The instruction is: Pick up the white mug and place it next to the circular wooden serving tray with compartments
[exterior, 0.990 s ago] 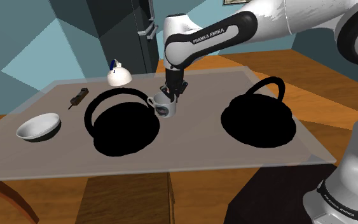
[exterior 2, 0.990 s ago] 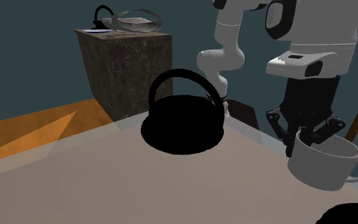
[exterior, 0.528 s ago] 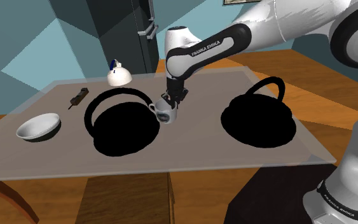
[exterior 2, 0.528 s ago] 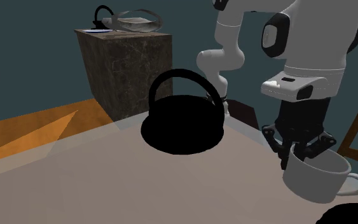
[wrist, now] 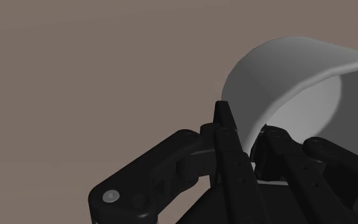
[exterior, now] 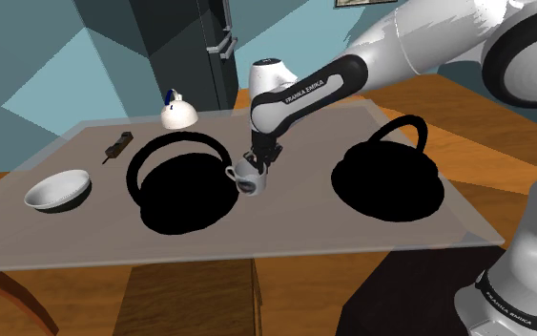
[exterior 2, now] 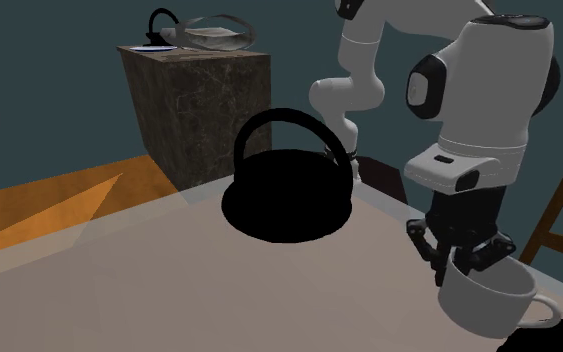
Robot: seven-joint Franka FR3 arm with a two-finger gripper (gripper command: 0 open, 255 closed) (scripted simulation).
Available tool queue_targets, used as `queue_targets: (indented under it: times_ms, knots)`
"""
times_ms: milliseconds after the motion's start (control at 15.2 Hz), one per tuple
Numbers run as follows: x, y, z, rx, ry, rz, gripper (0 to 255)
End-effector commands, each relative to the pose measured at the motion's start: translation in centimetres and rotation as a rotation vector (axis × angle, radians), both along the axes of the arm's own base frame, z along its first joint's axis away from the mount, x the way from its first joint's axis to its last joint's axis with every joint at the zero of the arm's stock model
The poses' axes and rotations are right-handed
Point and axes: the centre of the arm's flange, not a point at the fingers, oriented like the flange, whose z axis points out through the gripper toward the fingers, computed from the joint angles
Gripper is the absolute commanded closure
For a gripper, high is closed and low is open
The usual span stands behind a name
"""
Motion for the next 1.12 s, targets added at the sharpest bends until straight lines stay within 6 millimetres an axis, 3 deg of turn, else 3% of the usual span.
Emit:
queue_targets:
  times_ms: [0, 198, 660, 726, 1056]
  knots:
    - [0.1, 0.0, -1.1, 0.0, -0.001, 0.0, 255]
    - [0.1, 0.0, -2.4, 0.0, -0.001, 0.0, 255]
    - [0.1, 0.0, -2.4, 0.0, -0.001, 0.0, 255]
    - [0.0, 0.0, -2.4, 0.0, -0.001, 0.0, 0]
    - [0.1, 0.0, -2.4, 0.0, -0.001, 0.0, 0]
